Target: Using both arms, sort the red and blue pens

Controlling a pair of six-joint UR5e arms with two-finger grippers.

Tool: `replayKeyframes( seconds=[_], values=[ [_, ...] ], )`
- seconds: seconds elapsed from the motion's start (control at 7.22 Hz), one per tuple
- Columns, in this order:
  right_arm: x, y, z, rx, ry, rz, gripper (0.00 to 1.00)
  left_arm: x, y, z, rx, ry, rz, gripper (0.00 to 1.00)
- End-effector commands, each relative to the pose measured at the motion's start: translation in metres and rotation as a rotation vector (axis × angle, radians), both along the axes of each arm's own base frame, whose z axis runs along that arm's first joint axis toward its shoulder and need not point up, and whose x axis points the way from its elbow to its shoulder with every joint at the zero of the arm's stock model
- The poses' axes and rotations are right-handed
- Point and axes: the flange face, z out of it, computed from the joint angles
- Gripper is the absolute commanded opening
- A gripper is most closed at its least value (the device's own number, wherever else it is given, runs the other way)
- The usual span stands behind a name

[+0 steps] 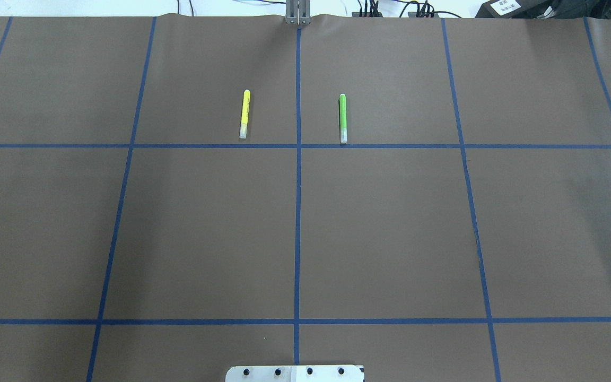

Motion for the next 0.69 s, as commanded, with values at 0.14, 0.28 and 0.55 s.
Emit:
replayKeyframes(
  seconds=[0.14,0.28,0.55],
  values=[
    [0.0,0.003,0.002,-0.007,-0.003,0.001,1.0,0.0,0.001,0.001,0.0,0.0,0.0,1.0],
    [-0.002,0.006,0.004,-0.019,-0.032,-0.002,1.0,0.0,0.001,0.001,0.0,0.0,0.0,1.0],
    [-0.001,0.019,0.009,-0.034,-0.035,-0.001,1.0,-0.001,0.001,0.002,-0.003,-0.006,-0.001,1.0]
  ],
)
